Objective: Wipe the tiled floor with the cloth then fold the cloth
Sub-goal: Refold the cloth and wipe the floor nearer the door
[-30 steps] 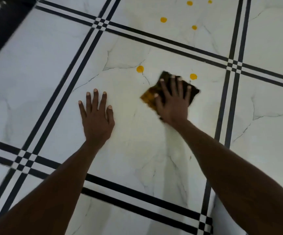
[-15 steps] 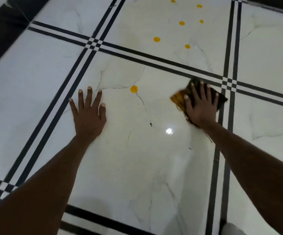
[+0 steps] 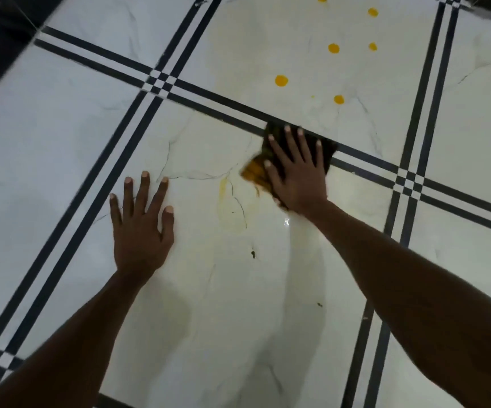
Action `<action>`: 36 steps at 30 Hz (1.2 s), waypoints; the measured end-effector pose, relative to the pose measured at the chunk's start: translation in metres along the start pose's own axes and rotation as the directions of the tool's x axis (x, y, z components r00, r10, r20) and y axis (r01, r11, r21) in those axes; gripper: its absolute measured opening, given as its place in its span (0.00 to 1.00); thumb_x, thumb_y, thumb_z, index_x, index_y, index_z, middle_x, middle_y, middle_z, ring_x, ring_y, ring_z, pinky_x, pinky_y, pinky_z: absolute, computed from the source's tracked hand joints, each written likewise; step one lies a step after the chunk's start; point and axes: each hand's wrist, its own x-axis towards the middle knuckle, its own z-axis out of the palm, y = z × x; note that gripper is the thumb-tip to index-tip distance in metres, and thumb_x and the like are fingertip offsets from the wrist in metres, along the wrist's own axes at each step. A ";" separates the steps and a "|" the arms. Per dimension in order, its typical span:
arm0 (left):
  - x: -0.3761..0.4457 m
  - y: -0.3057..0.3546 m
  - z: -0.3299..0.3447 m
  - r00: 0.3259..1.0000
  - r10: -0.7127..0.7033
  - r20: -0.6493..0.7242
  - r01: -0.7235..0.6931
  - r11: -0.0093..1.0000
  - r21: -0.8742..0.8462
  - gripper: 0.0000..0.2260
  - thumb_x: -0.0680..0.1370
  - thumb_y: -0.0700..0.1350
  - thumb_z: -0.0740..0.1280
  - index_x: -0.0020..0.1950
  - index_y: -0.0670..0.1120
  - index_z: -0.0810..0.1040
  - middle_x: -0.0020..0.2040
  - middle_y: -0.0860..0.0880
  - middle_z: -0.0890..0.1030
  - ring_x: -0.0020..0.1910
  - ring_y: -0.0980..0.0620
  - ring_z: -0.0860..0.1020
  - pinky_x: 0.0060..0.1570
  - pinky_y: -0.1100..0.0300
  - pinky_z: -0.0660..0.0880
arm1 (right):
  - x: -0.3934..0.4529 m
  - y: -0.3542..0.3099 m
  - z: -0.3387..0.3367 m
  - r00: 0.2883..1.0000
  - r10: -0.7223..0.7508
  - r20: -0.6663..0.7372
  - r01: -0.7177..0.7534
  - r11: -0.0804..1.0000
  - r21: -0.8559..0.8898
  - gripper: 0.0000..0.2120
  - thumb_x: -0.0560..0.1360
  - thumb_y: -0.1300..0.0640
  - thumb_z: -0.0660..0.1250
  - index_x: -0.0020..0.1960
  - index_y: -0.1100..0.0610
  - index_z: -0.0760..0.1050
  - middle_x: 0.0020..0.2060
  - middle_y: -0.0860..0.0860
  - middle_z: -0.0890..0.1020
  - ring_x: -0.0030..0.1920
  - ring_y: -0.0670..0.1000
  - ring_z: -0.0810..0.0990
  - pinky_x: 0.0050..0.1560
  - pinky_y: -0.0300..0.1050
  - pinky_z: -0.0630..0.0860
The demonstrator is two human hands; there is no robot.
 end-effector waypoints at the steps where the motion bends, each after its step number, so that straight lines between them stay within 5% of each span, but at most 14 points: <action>1: 0.001 0.000 0.001 1.000 0.003 -0.006 -0.003 1.000 0.001 0.26 0.86 0.56 0.50 0.84 0.54 0.56 0.86 0.48 0.54 0.85 0.44 0.47 0.82 0.37 0.46 | 0.022 -0.020 0.006 0.998 0.061 -0.029 -0.061 0.998 0.007 0.30 0.84 0.38 0.49 0.84 0.45 0.57 0.85 0.54 0.56 0.85 0.59 0.51 0.81 0.69 0.49; 3: 0.001 -0.001 0.003 1.000 0.007 -0.008 -0.007 1.000 0.003 0.26 0.86 0.56 0.50 0.84 0.54 0.56 0.86 0.48 0.53 0.86 0.45 0.47 0.82 0.37 0.46 | 0.039 -0.074 0.018 0.999 -0.022 -0.031 0.023 0.999 0.037 0.30 0.84 0.38 0.48 0.84 0.47 0.58 0.84 0.55 0.57 0.85 0.60 0.52 0.81 0.69 0.49; 6: 0.000 -0.003 0.003 1.000 0.006 -0.013 -0.007 1.000 -0.013 0.26 0.86 0.54 0.50 0.84 0.55 0.56 0.86 0.49 0.54 0.86 0.45 0.48 0.82 0.37 0.48 | -0.014 -0.131 0.023 0.939 -0.343 0.023 0.341 0.938 0.059 0.29 0.85 0.40 0.48 0.84 0.47 0.57 0.85 0.54 0.56 0.85 0.58 0.48 0.81 0.68 0.47; 11: 0.000 0.002 -0.002 1.000 -0.006 -0.010 0.006 1.000 -0.015 0.25 0.86 0.53 0.49 0.84 0.54 0.56 0.86 0.49 0.54 0.86 0.45 0.48 0.82 0.37 0.48 | -0.113 -0.040 0.000 0.842 -0.518 0.148 0.515 0.855 0.064 0.31 0.84 0.40 0.57 0.84 0.45 0.55 0.85 0.51 0.52 0.85 0.54 0.46 0.82 0.67 0.48; 14: 0.001 0.002 -0.001 1.000 -0.018 0.001 0.018 0.999 -0.027 0.25 0.86 0.54 0.49 0.84 0.54 0.56 0.86 0.49 0.53 0.86 0.45 0.47 0.82 0.38 0.47 | -0.048 0.008 -0.003 0.938 -0.340 0.073 0.341 0.940 -0.005 0.30 0.84 0.39 0.53 0.84 0.45 0.55 0.85 0.53 0.55 0.85 0.57 0.50 0.80 0.71 0.51; 17: 0.000 0.001 0.002 1.000 -0.009 -0.018 0.008 1.000 -0.022 0.25 0.86 0.53 0.50 0.84 0.55 0.56 0.86 0.49 0.54 0.86 0.46 0.47 0.83 0.39 0.47 | 0.040 -0.038 0.012 1.000 0.001 -0.020 -0.001 1.000 0.001 0.32 0.83 0.37 0.49 0.84 0.46 0.56 0.85 0.56 0.56 0.85 0.61 0.51 0.80 0.72 0.46; 19: 0.000 0.000 0.003 1.000 -0.002 -0.026 0.002 1.000 -0.027 0.25 0.86 0.53 0.50 0.84 0.55 0.57 0.86 0.50 0.54 0.86 0.46 0.48 0.83 0.39 0.47 | 0.047 -0.093 0.026 0.995 -0.094 -0.043 0.095 0.995 0.035 0.31 0.83 0.38 0.51 0.83 0.48 0.59 0.84 0.57 0.58 0.84 0.63 0.53 0.80 0.73 0.46; 21: 0.000 -0.002 0.001 1.000 -0.002 -0.019 0.002 0.999 -0.038 0.25 0.85 0.52 0.50 0.84 0.55 0.57 0.86 0.50 0.54 0.86 0.47 0.48 0.82 0.38 0.47 | -0.001 -0.132 0.029 0.941 -0.339 -0.013 0.339 0.940 0.040 0.31 0.84 0.38 0.51 0.83 0.48 0.60 0.84 0.56 0.58 0.85 0.61 0.51 0.80 0.72 0.46; 25: -0.002 0.001 -0.003 1.000 0.002 -0.027 -0.003 0.999 -0.036 0.25 0.85 0.52 0.51 0.84 0.55 0.59 0.85 0.49 0.56 0.85 0.46 0.49 0.82 0.38 0.49 | -0.116 -0.073 0.013 0.834 -0.548 0.072 0.541 0.836 0.089 0.31 0.84 0.38 0.55 0.84 0.45 0.56 0.85 0.50 0.53 0.85 0.54 0.46 0.82 0.66 0.47; 29: 0.012 0.014 -0.003 0.995 -0.057 -0.080 0.054 0.998 -0.039 0.23 0.85 0.52 0.55 0.78 0.48 0.70 0.80 0.43 0.68 0.81 0.37 0.61 0.80 0.36 0.55 | -0.067 0.037 -0.001 0.975 -0.221 0.032 0.222 0.975 -0.001 0.30 0.84 0.38 0.53 0.84 0.43 0.55 0.85 0.50 0.55 0.85 0.55 0.51 0.80 0.70 0.53; 32: 0.026 0.028 0.004 0.985 -0.112 -0.131 0.110 0.994 -0.021 0.22 0.85 0.52 0.55 0.75 0.46 0.72 0.77 0.41 0.71 0.78 0.34 0.64 0.79 0.36 0.58 | 0.006 0.032 0.002 0.995 0.096 -0.038 -0.097 0.995 -0.005 0.30 0.84 0.36 0.47 0.84 0.44 0.56 0.85 0.53 0.57 0.85 0.58 0.51 0.81 0.70 0.49; 34: 0.028 0.034 0.009 0.981 -0.134 -0.139 0.137 0.990 0.012 0.22 0.85 0.52 0.54 0.76 0.46 0.71 0.78 0.41 0.69 0.79 0.34 0.63 0.80 0.37 0.56 | 0.033 -0.009 0.011 0.996 0.065 -0.057 -0.064 0.998 0.018 0.31 0.83 0.37 0.47 0.83 0.46 0.59 0.84 0.56 0.57 0.85 0.61 0.51 0.80 0.71 0.46; 36: 0.026 0.033 0.010 0.981 -0.132 -0.140 0.136 0.991 0.016 0.22 0.84 0.52 0.54 0.76 0.46 0.71 0.78 0.41 0.69 0.79 0.34 0.63 0.80 0.36 0.56 | 0.026 -0.057 0.015 0.993 -0.115 -0.032 0.116 0.993 0.038 0.31 0.83 0.37 0.47 0.83 0.47 0.60 0.84 0.55 0.58 0.85 0.60 0.50 0.80 0.71 0.45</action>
